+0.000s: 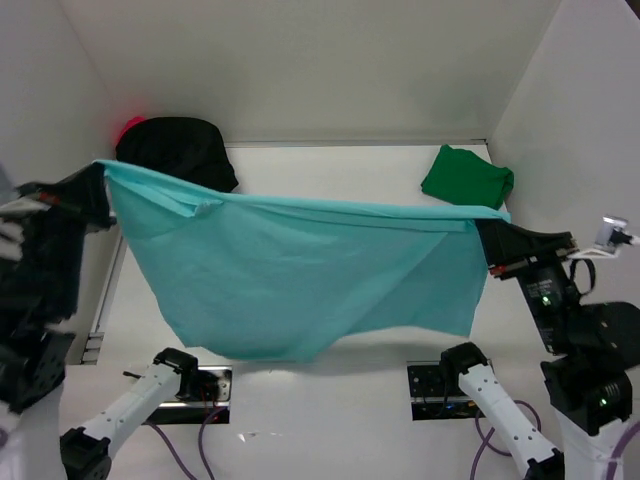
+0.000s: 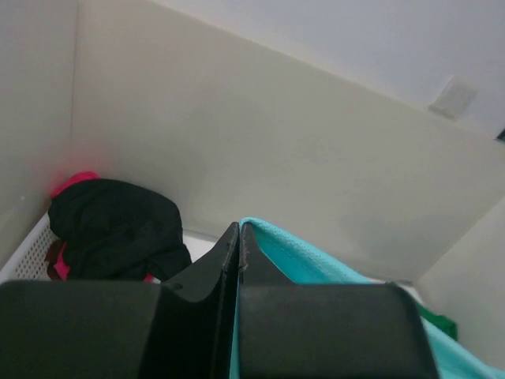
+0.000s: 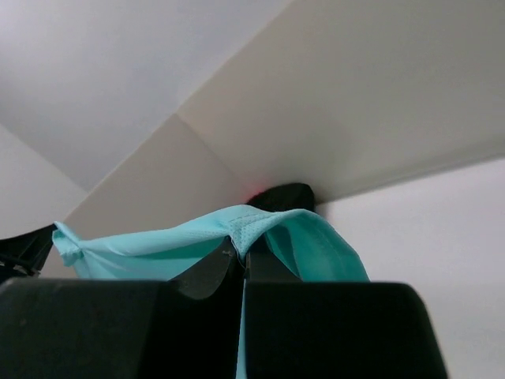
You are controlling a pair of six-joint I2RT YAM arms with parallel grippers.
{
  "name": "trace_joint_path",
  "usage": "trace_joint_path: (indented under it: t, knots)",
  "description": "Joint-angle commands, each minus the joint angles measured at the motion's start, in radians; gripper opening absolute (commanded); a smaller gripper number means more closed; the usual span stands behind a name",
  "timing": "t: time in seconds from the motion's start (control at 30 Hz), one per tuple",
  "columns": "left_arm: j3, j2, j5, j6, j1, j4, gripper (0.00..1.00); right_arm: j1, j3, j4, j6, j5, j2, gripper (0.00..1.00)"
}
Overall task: Fold and stack the t-shirts
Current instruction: Flatten out the tshirt
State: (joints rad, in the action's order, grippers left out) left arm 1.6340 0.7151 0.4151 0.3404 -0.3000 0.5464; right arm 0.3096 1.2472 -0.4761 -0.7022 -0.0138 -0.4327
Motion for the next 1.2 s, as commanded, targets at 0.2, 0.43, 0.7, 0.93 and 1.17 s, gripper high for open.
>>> trace_joint_path:
  t: [0.2,0.43,0.7,0.93,1.17]
  knots:
    - [-0.209,0.479,-0.048,0.029,-0.001,-0.278,0.00,-0.050,-0.339,0.199,-0.091,-0.114,-0.420,0.00]
    - [-0.242,0.858,-0.107,0.063,0.007,-0.430,0.00,-0.232,-0.484,0.438,-0.124,-0.095,-0.691,0.00]
    - [-0.059,1.205,-0.137,0.072,0.038,-0.445,0.00,-0.294,-0.419,0.602,-0.113,-0.077,-1.059,0.00]
    - [0.037,1.363,-0.171,0.072,0.075,-0.464,0.00,-0.294,-0.221,0.602,-0.091,-0.041,-1.320,0.02]
    - [0.076,1.419,-0.218,0.072,0.103,-0.465,0.00,-0.316,-0.123,0.580,-0.082,-0.043,-1.354,0.09]
